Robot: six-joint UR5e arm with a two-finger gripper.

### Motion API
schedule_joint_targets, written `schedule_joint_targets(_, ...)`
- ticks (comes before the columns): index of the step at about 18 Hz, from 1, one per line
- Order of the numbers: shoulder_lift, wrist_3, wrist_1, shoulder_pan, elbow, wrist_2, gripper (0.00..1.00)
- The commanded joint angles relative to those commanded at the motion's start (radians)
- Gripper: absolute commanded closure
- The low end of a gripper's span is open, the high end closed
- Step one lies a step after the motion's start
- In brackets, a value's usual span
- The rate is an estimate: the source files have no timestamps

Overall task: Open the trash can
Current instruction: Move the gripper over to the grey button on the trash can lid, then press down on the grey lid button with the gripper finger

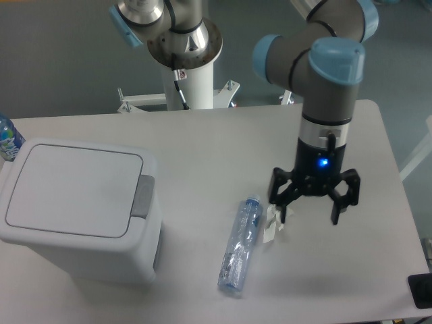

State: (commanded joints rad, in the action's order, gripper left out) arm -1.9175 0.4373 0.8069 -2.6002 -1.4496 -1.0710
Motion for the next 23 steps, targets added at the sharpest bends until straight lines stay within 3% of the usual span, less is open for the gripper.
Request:
schedule_joint_targets(6,0.069,-0.155,0.003,0.084,-0.015,0.042,0.0)
schedule_joint_targets(8,0.095,-0.183,0.005,0.136,-0.046,0.04,0.0)
schedule_joint_targets(14,0.173,-0.183,0.005,0.192,-0.167,0.032,0.0)
schedule_joint_targets(23,0.178,-0.177,0.005,0.193,-0.193,0.026,0.0)
